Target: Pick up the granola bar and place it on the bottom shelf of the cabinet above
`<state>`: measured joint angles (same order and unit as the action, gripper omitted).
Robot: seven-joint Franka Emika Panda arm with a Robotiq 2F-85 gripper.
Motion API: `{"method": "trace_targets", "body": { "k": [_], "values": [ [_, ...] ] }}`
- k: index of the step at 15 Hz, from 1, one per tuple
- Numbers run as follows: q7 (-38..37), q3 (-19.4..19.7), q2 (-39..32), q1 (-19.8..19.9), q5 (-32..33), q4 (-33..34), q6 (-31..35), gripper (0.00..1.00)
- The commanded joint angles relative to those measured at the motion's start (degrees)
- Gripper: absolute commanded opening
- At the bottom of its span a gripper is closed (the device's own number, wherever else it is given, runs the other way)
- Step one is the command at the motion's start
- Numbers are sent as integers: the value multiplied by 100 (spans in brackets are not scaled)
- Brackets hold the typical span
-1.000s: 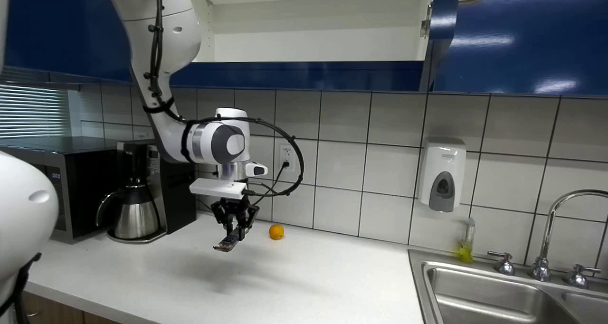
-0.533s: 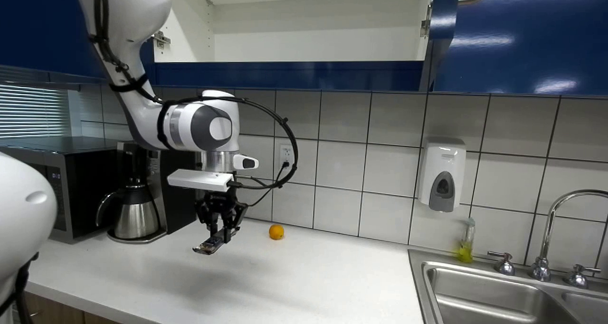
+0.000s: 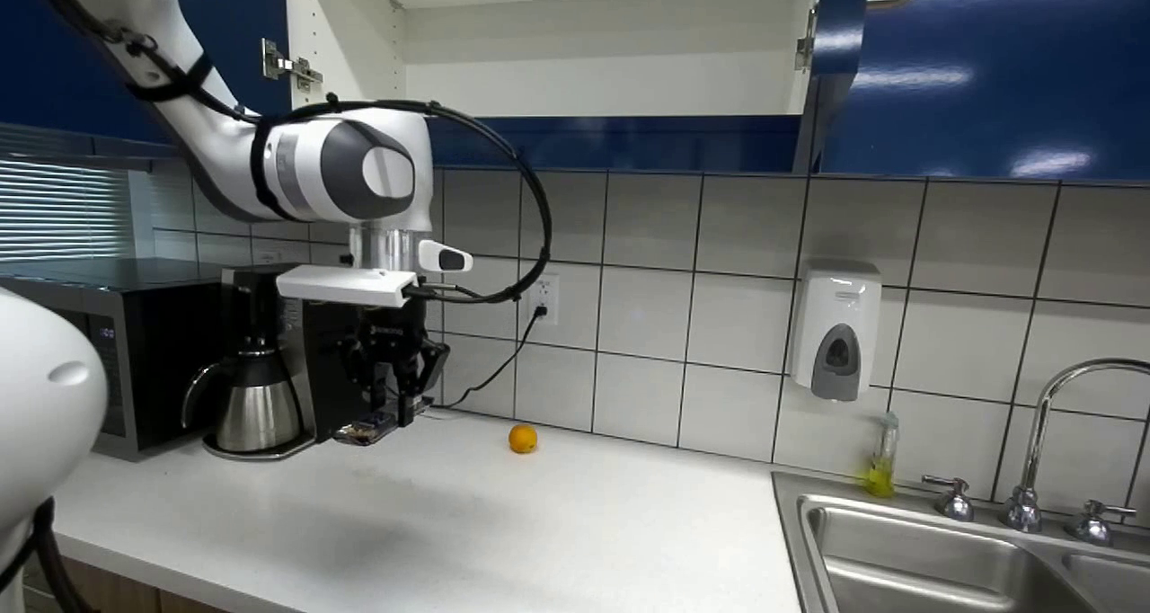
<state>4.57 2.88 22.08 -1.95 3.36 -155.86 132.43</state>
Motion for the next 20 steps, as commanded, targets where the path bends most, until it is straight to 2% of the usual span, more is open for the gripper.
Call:
{"method": "trace_targets", "body": {
  "k": [1,8,14,20],
  "values": [
    [54,-117,999,61,17,-49,-761,11],
    [-94,-246,1849,5,-48,615,-2006,11],
    [-250,-345,2066,8,-116,1396,-2540,11],
    [-553,-419,1955,32,-306,2294,-2936,11]
  ]
}}
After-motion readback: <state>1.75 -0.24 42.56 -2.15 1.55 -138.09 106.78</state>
